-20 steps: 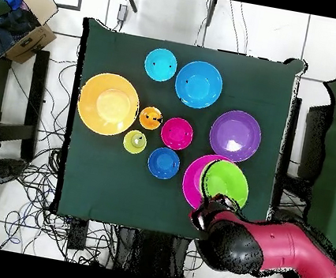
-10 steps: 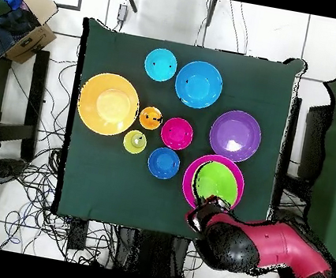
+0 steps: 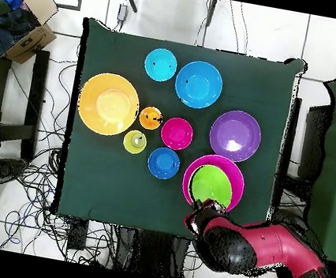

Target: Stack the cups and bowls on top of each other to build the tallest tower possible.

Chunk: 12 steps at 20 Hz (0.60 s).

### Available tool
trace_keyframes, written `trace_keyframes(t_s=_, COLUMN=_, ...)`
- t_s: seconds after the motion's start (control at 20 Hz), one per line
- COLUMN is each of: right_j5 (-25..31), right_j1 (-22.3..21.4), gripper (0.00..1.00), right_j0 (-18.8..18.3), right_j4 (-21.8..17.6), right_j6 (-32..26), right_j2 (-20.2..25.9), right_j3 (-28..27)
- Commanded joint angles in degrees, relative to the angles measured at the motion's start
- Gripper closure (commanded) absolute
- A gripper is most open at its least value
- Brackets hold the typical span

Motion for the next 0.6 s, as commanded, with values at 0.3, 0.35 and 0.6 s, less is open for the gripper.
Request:
trace_keyframes(t_s=0.3, right_j5=-6.47, right_j1=9.79, gripper=1.00, right_j0=-0.69, right_j4=-16.09, right_j6=-4.78, right_j2=-3.59, right_j3=-7.42)
trace_keyframes(t_s=0.35, right_j5=-6.64, right_j1=10.31, gripper=1.00, right_j0=-0.76, right_j4=-17.06, right_j6=-4.78, right_j2=-3.72, right_j3=-7.83)
trace_keyframes(t_s=0.6, right_j5=-7.06, right_j1=11.80, gripper=1.00, right_j0=-1.35, right_j4=-19.92, right_j6=-5.51, right_j2=-3.43, right_j3=-9.11)
